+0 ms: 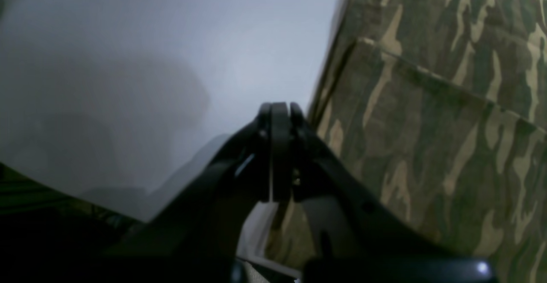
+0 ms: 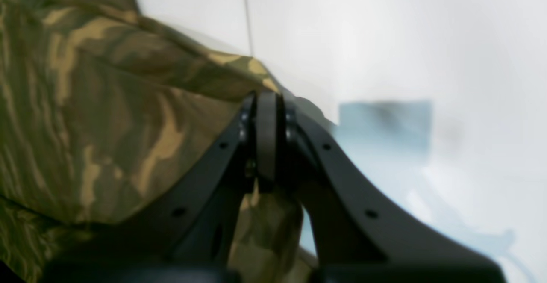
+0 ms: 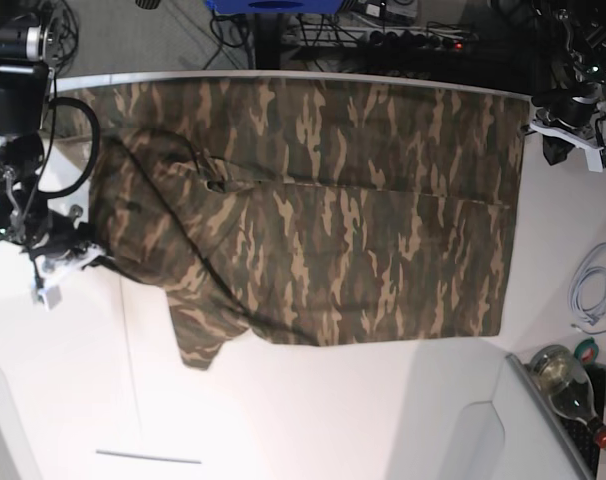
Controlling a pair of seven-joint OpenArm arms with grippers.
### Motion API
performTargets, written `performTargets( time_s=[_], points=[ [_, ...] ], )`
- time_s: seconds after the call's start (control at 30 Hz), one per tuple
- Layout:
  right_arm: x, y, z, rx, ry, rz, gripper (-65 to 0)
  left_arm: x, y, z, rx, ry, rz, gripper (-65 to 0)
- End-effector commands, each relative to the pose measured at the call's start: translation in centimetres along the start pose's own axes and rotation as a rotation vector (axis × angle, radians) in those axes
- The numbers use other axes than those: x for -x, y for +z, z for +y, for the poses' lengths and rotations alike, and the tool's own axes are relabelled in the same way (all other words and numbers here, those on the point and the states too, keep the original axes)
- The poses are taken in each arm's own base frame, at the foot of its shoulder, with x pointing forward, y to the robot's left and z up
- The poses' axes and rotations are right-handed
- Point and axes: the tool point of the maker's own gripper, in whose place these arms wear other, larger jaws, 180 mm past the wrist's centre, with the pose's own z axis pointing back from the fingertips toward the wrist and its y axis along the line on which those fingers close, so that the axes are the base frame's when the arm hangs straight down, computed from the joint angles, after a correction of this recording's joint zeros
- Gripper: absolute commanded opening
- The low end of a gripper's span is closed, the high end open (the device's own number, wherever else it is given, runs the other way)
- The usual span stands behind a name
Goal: Layout the t-shirt on the table in an organized manner, then fold the t-shirt properly
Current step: 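Release the shirt with the left gripper and lower it to the shirt's side edge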
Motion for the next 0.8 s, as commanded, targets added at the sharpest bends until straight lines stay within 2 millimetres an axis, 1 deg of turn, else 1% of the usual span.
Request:
performTargets(
  time_s=[0.0,0.1,0.2,0.3,0.37,0.4,0.5,0.63,0.7,0.77],
  points=[
    [-2.4,0.9,0.5,-0.014,0.02,-0.071,-64.4,-1.6,0.2,0.3,0.0,-0.012,-0.048,-65.0],
    [-2.6,2.3,1.5,-0.027,0.063,-0.077,-64.4,-2.3,0.2,0.5,0.001,-0.034,-0.054,-65.0],
    [-2.5,3.6,2.1,-0.034,0.043,-0.114,-64.4,-2.6,0.1,0.6,0.002,-0.039,-0.059,-65.0],
    [-2.6,4.9,2.5,-0.037,0.042,-0.137,-64.4,-4.4,-0.7,0.8,0.002,-0.046,-0.085,-65.0],
    [-2.7,5.6,3.1,-0.043,0.065,-0.149,-64.4,-4.9,-1.2,1.2,-0.005,-0.049,-0.086,-65.0],
    [-2.5,5.7,3.7,-0.052,0.067,-0.152,-64.4,-5.4,-1.6,1.4,-0.012,-0.06,-0.088,-65.0],
    [-2.7,6.0,4.8,-0.066,0.079,-0.167,-64.4,-6.3,-3.3,2.2,-0.045,-0.102,-0.068,-65.0],
    [-2.6,5.9,4.8,-0.068,0.078,-0.164,-64.4,-7.8,-5.9,3.1,-0.068,-0.108,-0.042,-65.0],
    [-2.6,6.0,4.8,-0.068,0.078,-0.165,-64.4,-8.5,-7.1,2.6,-0.018,-0.093,-0.034,-65.0],
    [-2.7,6.0,4.8,-0.068,0.079,-0.166,-64.4,-9.0,-7.9,1.7,0.042,-0.09,-0.026,-65.0]
  ],
)
